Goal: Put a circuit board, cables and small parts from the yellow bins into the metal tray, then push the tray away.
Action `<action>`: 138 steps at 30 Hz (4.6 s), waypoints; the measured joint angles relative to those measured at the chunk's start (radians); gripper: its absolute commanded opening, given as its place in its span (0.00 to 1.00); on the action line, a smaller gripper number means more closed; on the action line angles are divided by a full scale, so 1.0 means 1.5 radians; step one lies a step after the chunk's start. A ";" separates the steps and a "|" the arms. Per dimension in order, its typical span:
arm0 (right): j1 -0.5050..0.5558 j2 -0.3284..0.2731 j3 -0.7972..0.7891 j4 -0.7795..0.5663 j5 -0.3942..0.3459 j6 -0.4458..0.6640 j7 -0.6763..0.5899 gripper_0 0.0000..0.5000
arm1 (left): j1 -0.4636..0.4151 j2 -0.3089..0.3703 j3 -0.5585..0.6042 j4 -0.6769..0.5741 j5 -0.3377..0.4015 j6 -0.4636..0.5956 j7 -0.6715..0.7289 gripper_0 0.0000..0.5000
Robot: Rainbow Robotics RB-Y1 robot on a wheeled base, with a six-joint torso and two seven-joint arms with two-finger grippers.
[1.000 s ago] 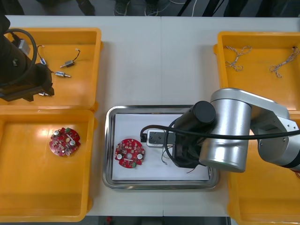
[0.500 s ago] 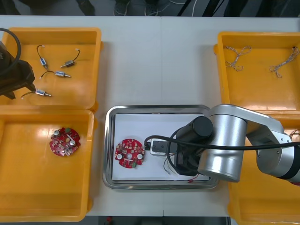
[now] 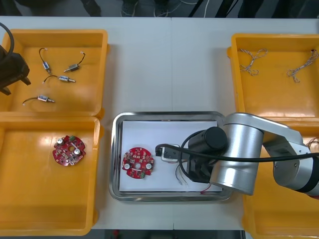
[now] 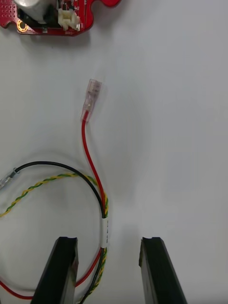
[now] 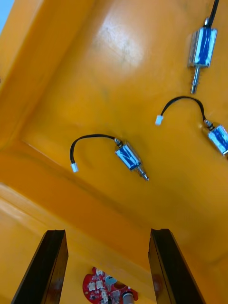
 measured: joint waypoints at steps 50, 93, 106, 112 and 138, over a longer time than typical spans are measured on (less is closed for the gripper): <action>-0.005 0.042 -0.594 -0.049 -0.304 0.301 -0.035 1.00 | -0.016 -0.091 -0.019 0.191 -0.049 -0.187 0.096 1.00; -0.217 -0.015 -0.788 0.480 0.052 0.301 -0.035 1.00 | 0.013 -0.107 -0.053 0.203 -0.077 -0.260 0.102 1.00; -0.249 0.014 -0.828 0.553 0.076 0.301 -0.035 1.00 | 0.014 -0.107 -0.057 0.203 -0.081 -0.261 0.102 0.00; -0.251 0.021 -0.828 0.577 0.092 0.294 -0.035 1.00 | 0.014 -0.107 -0.057 0.203 -0.081 -0.264 0.102 0.00; -0.350 0.028 -0.844 0.872 0.192 0.066 -0.100 1.00 | -0.026 -0.061 -0.057 0.183 -0.013 -0.128 0.102 0.00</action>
